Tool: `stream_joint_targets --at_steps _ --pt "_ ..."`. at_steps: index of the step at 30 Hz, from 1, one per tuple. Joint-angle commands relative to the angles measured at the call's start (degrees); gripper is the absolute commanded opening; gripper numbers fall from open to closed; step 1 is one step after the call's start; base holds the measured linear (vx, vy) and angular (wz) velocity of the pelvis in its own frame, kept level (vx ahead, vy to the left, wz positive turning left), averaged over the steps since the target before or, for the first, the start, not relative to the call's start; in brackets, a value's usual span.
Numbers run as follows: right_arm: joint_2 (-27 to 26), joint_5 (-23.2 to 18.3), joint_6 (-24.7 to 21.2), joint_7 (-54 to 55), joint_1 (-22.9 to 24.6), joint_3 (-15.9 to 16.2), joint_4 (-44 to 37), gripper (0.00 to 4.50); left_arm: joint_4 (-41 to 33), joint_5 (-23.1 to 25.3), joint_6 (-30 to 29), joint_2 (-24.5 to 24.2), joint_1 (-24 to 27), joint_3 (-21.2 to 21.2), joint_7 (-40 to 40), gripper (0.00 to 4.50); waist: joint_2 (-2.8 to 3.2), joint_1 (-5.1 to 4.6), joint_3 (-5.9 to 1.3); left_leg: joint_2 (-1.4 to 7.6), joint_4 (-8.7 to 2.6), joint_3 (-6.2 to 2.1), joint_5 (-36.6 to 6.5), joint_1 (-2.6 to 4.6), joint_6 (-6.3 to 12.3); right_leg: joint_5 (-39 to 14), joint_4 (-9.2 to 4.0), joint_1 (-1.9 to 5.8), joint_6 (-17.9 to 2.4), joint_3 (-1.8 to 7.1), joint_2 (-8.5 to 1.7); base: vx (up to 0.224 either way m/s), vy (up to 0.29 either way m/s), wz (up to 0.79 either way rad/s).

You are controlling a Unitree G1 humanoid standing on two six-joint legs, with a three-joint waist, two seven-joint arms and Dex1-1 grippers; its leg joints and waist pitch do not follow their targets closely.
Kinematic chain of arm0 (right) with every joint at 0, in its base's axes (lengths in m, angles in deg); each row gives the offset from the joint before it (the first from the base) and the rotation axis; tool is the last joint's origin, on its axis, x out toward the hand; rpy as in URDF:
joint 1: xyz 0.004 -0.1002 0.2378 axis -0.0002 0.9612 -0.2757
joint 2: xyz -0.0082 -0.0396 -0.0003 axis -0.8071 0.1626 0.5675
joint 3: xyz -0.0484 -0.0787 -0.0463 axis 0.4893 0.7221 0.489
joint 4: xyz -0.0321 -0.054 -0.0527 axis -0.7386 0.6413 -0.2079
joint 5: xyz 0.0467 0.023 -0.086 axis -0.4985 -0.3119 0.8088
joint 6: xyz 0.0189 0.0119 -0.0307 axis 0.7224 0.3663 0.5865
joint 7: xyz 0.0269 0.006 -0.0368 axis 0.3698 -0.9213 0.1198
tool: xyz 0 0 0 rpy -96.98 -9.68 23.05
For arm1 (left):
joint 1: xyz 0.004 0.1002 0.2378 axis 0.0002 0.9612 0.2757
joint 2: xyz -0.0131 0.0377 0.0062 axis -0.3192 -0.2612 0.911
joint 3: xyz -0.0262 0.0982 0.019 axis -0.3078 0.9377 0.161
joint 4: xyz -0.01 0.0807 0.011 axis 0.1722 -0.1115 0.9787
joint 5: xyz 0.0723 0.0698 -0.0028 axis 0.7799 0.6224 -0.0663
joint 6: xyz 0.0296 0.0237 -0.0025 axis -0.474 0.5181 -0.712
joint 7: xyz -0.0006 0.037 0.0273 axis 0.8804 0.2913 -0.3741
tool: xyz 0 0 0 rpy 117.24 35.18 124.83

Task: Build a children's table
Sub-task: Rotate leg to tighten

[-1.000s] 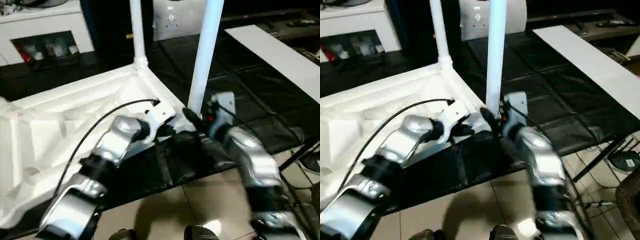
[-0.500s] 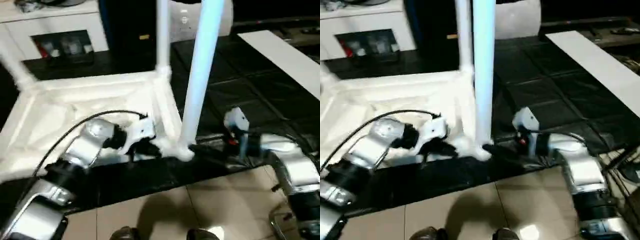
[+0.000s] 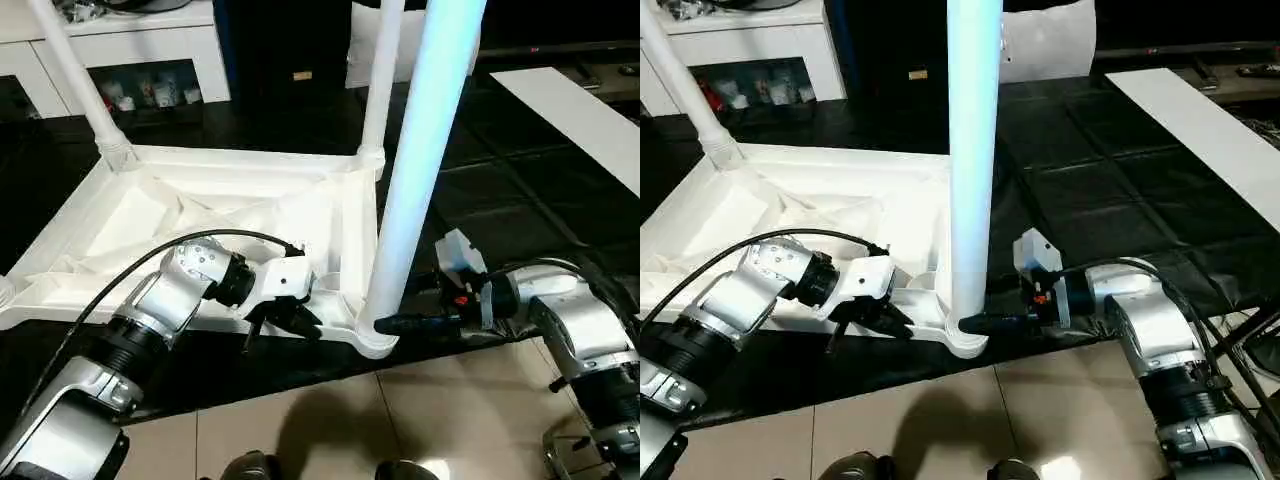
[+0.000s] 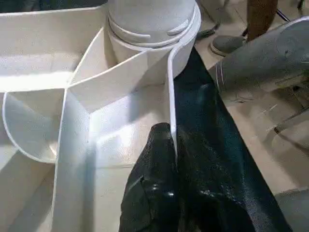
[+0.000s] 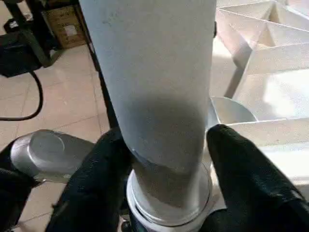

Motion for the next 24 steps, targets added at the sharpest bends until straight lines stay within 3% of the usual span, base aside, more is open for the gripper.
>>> stream_joint_targets --at_steps 1,6,11,14,16,19,20,21,22,23,24 --pt "0.21 -0.82 -0.17 -1.10 -0.77 0.72 0.44 2.36 -1.35 -0.08 1.65 -0.14 -1.57 1.30 -2.15 0.00 -0.91 -0.28 -5.10 2.95 -4.14 -1.17 -14.08 1.86 2.80 -18.43 -3.75 2.55 -13.34 1.70 -2.75 0.000 0.000 0.00" --pt "0.17 -1.25 -0.31 -2.33 -1.11 1.43 0.74 1.99 -0.94 0.00 2.05 -0.29 -1.58 1.12 -2.31 0.00 -0.93 -0.21 -5.22 2.92 -4.03 -1.11 -12.83 1.82 3.25 -16.83 -3.59 2.58 -13.67 1.68 -2.66 0.000 0.000 0.00" --pt "-0.24 -1.98 -1.73 -2.37 -0.75 1.20 -0.06 1.92 -0.77 -0.44 0.83 0.07 -1.61 0.31 -1.28 0.00 -0.94 -0.20 -5.14 2.91 -4.04 -1.09 -12.86 1.82 3.40 -17.07 -3.59 2.57 -13.78 1.65 -2.63 0.000 0.000 0.00" --pt "-2.29 -4.29 -7.79 3.54 0.56 -0.77 -3.19 1.91 -1.50 -1.55 -4.65 2.16 -2.01 -2.00 2.91 0.00 -0.87 -0.04 -5.11 2.90 -4.06 -1.08 -12.78 1.93 3.09 -17.78 -3.70 2.52 -13.80 1.67 -2.64 0.000 0.000 0.00" --pt "-4.85 -3.65 -11.21 10.45 1.03 -1.69 -4.74 1.91 -1.47 -1.73 -7.88 4.09 -2.67 -3.42 6.73 0.00 -0.91 -0.37 -4.96 2.80 -4.25 -1.21 -13.76 1.76 2.32 -19.91 -3.79 2.53 -13.05 1.62 -2.58 0.000 0.000 0.00" --pt "-7.42 -2.50 -12.81 16.25 1.03 -2.42 -4.96 1.91 -1.34 -1.84 -9.91 5.72 -3.22 -4.40 9.63 0.00 -0.95 -0.92 -4.78 2.49 -4.28 -1.48 -16.28 1.86 0.60 -25.57 -4.48 2.30 -10.87 1.48 -2.71 0.000 0.000 0.00" --pt "-9.67 -1.86 -13.76 20.56 0.97 -3.19 -4.94 1.91 -1.17 -1.70 -11.71 7.22 -3.64 -5.14 12.40 0.00 -0.74 -1.21 -4.64 2.46 -4.33 -1.48 -17.41 1.98 -0.02 -26.89 -4.63 2.01 -10.24 1.49 -2.61 0.000 0.000 0.00" --pt "-11.55 -1.34 -14.55 24.12 0.91 -3.85 -4.94 1.91 -1.04 -1.56 -13.28 8.49 -3.99 -5.75 14.75 0.00 -0.94 -1.80 -4.67 2.30 -4.40 -1.71 -18.15 1.78 -0.62 -27.72 -4.66 2.18 -9.68 1.30 -2.59 0.000 0.000 0.00" --pt "-15.39 0.83 -15.61 31.70 0.75 -4.54 -5.04 1.91 -0.66 -0.76 -16.48 11.23 -4.75 -6.60 19.68 0.00 -0.70 -2.29 -4.70 2.30 -4.52 -1.94 -17.96 1.51 -1.07 -27.71 -4.56 2.35 -9.12 1.24 -2.64 0.000 0.000 0.00" --pt "-16.76 1.56 -16.13 34.29 0.67 -4.71 -5.04 1.91 -0.41 -0.44 -17.51 12.26 -5.04 -6.91 21.54 0.00 -0.70 -2.29 -4.70 2.30 -4.52 -1.94 -17.96 1.51 -1.07 -27.71 -4.56 2.35 -9.12 1.24 -2.64 0.000 0.000 0.00" --pt "-21.55 3.10 -17.36 42.59 0.04 -5.68 -4.67 1.91 0.88 0.71 -19.47 15.38 -6.01 -7.55 26.97 0.00 -0.55 -3.15 -4.67 2.05 -4.42 -1.93 -18.84 1.65 -1.56 -28.13 -4.83 1.98 -8.84 1.13 -2.52 0.000 0.000 0.00"
